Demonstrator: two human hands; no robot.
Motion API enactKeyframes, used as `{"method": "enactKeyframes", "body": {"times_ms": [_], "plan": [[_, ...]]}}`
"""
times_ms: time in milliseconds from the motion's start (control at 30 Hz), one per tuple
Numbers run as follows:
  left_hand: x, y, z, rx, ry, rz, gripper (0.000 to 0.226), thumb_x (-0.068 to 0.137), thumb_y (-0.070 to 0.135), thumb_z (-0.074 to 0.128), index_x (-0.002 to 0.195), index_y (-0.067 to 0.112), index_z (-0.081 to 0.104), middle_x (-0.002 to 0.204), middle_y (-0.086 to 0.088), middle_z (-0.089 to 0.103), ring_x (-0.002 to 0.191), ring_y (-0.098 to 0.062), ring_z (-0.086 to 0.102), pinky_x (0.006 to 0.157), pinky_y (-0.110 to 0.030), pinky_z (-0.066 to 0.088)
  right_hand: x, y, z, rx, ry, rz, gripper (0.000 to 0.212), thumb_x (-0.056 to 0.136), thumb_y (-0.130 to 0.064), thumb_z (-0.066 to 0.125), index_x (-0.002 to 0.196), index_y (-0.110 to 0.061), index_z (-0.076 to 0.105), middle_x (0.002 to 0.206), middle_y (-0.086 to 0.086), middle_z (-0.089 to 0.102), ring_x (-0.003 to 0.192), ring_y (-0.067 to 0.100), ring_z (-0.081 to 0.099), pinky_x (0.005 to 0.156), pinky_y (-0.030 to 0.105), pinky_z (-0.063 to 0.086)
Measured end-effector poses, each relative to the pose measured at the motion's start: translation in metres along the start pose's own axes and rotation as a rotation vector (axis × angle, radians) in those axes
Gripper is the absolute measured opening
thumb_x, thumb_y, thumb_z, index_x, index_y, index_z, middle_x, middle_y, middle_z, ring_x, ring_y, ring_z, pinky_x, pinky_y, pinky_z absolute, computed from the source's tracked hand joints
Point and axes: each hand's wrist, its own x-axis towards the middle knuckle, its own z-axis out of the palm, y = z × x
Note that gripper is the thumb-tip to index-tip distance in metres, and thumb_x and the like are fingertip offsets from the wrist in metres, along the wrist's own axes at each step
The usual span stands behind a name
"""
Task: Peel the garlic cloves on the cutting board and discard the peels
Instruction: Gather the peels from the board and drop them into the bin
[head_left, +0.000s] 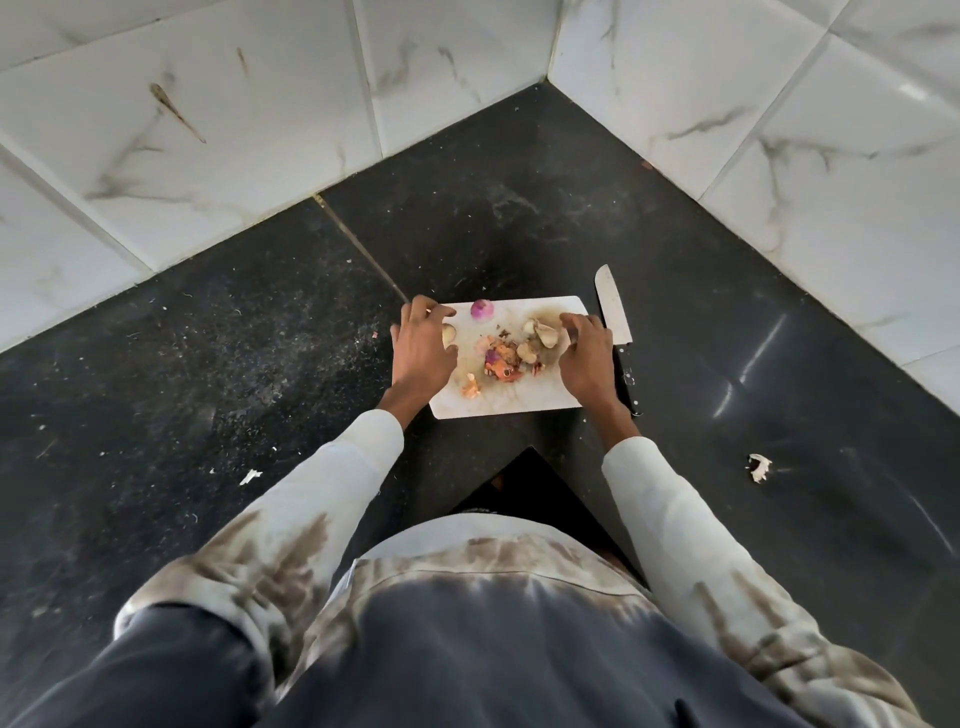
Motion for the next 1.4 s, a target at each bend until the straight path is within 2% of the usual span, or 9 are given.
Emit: {"method": "enactKeyframes", "body": {"times_ms": [133,200,400,500,667,800,1000,1200,1400], "plan": [[-0.020,0.010,0.007,-0.102,0.064,0.058,0.042,0.093,0.013,0.074,0.133,0.019,0.065,0.135,0.002,0.049,0.126,-0.020,0.054,0.111,-0.040,0.051,0.002,-0.003,0.008,-0.068,-0.126,-0.091,0.053,0.100,-0.008,0.062,0.151,-0.008,0.049,0.152,0.013,0.047,0.140,0.035,0.036,0.119,0.048,0.032],[-0.027,0.015,0.010,-0.168,0.038,0.043,0.037,0.096,0.015,0.070,0.132,0.021,0.065,0.134,0.006,0.050,0.116,-0.017,0.062,0.104,-0.038,0.057,0.005,-0.006,0.014,-0.100,-0.208,-0.078,0.059,0.099,-0.001,0.057,0.156,-0.011,0.043,0.158,0.011,0.041,0.145,0.035,0.030,0.123,0.051,0.030],[-0.039,0.022,0.011,-0.175,-0.023,-0.046,0.036,0.098,0.035,0.069,0.132,0.024,0.064,0.137,0.008,0.053,0.097,-0.016,0.068,0.087,-0.038,0.060,0.009,-0.014,0.024,-0.126,-0.250,-0.117,0.045,0.099,0.002,0.054,0.142,-0.010,0.059,0.152,0.010,0.048,0.145,0.032,0.038,0.122,0.048,0.037],[-0.041,0.020,0.013,-0.112,-0.048,-0.090,0.041,0.096,0.048,0.066,0.129,0.024,0.066,0.139,0.008,0.055,0.098,-0.019,0.068,0.085,-0.040,0.060,0.010,-0.010,0.024,-0.118,-0.212,-0.059,0.043,0.102,-0.017,0.059,0.145,-0.012,0.056,0.153,0.008,0.045,0.145,0.034,0.039,0.121,0.053,0.038],[-0.039,0.024,0.017,-0.223,-0.055,-0.166,0.037,0.098,0.032,0.064,0.126,0.011,0.072,0.127,-0.003,0.066,0.107,-0.025,0.068,0.094,-0.041,0.059,0.003,-0.008,0.027,-0.122,-0.365,-0.017,0.104,0.077,-0.061,0.084,0.158,-0.018,0.034,0.160,0.005,0.023,0.151,0.034,0.023,0.121,0.057,0.035],[-0.027,0.032,0.019,-0.293,-0.109,-0.171,0.030,0.098,0.009,0.057,0.122,0.004,0.074,0.122,-0.013,0.069,0.108,-0.029,0.068,0.094,-0.039,0.059,-0.004,-0.014,0.038,-0.167,-0.409,-0.058,0.122,0.068,-0.056,0.092,0.162,-0.024,0.022,0.166,0.008,0.009,0.156,0.035,0.015,0.120,0.059,0.036],[-0.018,0.033,0.024,-0.338,-0.157,-0.154,0.036,0.098,-0.003,0.051,0.122,0.006,0.076,0.119,-0.015,0.071,0.108,-0.028,0.068,0.094,-0.038,0.059,-0.007,-0.022,0.047,-0.321,-0.338,-0.157,0.109,0.072,-0.051,0.091,0.159,-0.025,0.031,0.161,0.008,0.021,0.150,0.039,0.027,0.109,0.060,0.047],[-0.015,0.025,0.024,-0.366,-0.147,-0.120,0.048,0.092,-0.010,0.045,0.111,0.012,0.083,0.111,-0.015,0.069,0.098,-0.027,0.067,0.089,-0.037,0.059,-0.011,-0.029,0.053,-0.382,-0.261,-0.281,0.071,0.081,-0.040,0.086,0.141,-0.020,0.054,0.146,0.008,0.042,0.133,0.038,0.044,0.105,0.052,0.048],[-0.013,0.023,0.023,-0.383,-0.080,-0.189,0.036,0.096,-0.003,0.052,0.104,0.012,0.084,0.107,-0.007,0.069,0.087,-0.019,0.069,0.080,-0.032,0.062,-0.013,-0.032,0.053,-0.340,-0.158,-0.303,0.042,0.090,-0.032,0.080,0.126,-0.018,0.065,0.131,0.005,0.055,0.121,0.031,0.053,0.089,0.047,0.057]]}}
